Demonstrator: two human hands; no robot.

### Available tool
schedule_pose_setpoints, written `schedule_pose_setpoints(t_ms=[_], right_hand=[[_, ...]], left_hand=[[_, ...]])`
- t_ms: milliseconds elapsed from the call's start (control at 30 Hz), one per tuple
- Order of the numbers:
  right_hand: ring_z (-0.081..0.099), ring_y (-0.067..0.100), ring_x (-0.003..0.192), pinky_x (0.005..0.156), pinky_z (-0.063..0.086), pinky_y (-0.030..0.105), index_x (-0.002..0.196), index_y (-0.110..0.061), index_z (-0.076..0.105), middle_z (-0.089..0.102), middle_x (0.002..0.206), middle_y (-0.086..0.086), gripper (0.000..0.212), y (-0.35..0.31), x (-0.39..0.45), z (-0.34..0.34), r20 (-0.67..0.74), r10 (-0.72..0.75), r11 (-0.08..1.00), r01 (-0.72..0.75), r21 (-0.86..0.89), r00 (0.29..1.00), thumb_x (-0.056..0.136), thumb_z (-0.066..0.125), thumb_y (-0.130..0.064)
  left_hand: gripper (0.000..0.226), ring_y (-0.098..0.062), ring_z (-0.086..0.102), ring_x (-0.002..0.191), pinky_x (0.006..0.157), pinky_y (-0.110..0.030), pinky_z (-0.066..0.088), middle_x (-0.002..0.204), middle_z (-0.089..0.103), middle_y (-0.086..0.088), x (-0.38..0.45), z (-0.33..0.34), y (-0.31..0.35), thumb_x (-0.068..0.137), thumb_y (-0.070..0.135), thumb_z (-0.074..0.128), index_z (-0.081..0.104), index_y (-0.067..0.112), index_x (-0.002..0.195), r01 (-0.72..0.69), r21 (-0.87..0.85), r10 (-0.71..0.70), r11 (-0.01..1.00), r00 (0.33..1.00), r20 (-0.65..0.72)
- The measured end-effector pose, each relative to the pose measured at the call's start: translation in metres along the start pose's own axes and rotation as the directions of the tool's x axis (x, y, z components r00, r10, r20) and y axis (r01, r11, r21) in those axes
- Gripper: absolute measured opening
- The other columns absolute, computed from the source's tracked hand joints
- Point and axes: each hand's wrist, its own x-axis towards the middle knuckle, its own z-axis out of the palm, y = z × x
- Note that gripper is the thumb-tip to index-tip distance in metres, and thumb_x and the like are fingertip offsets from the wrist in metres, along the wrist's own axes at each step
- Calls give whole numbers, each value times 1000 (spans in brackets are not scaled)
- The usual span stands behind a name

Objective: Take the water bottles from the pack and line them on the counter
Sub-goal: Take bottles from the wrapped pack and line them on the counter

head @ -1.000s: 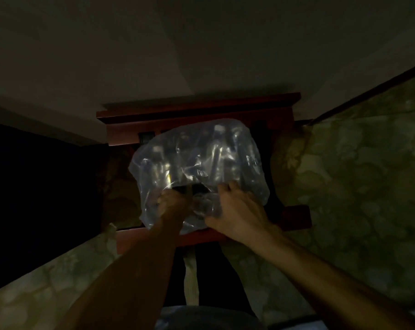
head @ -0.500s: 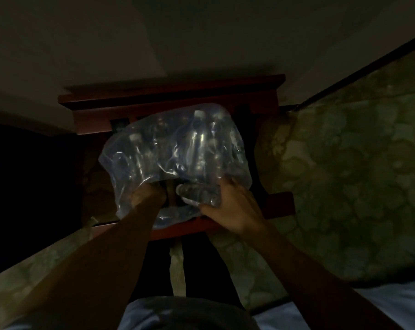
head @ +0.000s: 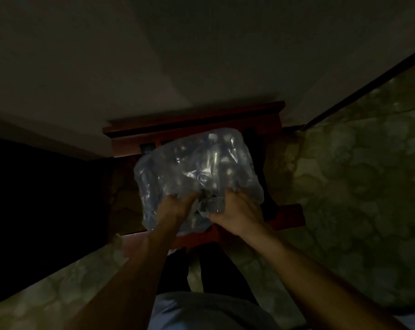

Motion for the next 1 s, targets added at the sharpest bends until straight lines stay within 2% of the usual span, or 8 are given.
schedule_pose_setpoints(t_ms=[67,200,300,433,567,700,833,1000], right_hand=[[55,28,116,87,50,37,124,-18,51,52,130,8,71,-6,-5,1,-20,22,999,-22,32,1000,72,70,-62],[54,27,119,88,48,38,126,-20,52,53,132,7,75,-12,-19,1,-27,40,999,-40,13,999,69,70,-65],[54,26,119,85,47,36,127,-19,52,53,132,7,76,-17,-29,-1,-32,31,1000,-31,-5,999,69,71,-64],[62,23,100,72,49,30,107,-16,60,63,112,6,55,-29,-40,-18,-5,3,1000,-3,-25,1000,69,73,-52],[61,20,83,63,43,26,98,-16,62,64,91,3,46,-53,-52,-52,43,-40,990,46,-132,998,73,69,-55],[64,21,91,75,52,31,110,-19,63,66,101,5,60,-86,-66,-83,48,10,965,3,-261,999,71,67,-65],[63,23,103,69,50,27,134,-22,51,61,125,7,82,-113,-94,-103,-6,77,937,-74,-342,997,67,68,-66],[69,22,86,84,58,37,100,-17,65,69,100,3,66,-144,-136,-109,-95,69,949,-95,-301,993,63,67,-72]], left_hand=[[67,-34,65,106,88,-34,50,116,70,-15,-12,-6,3,78,64,64,70,10,117,-14,10,14,1000,999,-43],[70,-33,65,106,79,-29,43,115,70,-16,-41,-15,5,77,66,62,69,10,118,-27,31,30,999,997,-72],[74,-33,66,104,86,-32,50,112,71,-16,-59,-26,9,74,69,62,71,7,111,-20,-26,19,999,998,-60],[85,-33,67,100,93,-45,55,109,71,-17,-81,-44,14,56,74,63,70,8,108,-56,-142,57,988,998,9],[46,-31,68,90,84,-40,56,95,72,-18,-94,-59,24,77,67,62,68,21,71,-211,-43,212,977,977,25],[52,-23,66,77,78,-40,57,80,70,-10,-108,-86,30,81,65,61,68,13,78,-245,-149,255,958,966,51],[51,-28,69,93,88,-45,58,93,71,-6,-122,-117,21,75,66,64,69,19,94,-292,-198,312,936,947,77],[62,-31,72,89,77,-44,62,97,75,-14,-143,-165,6,75,61,66,72,8,105,-317,-266,358,910,925,124]])
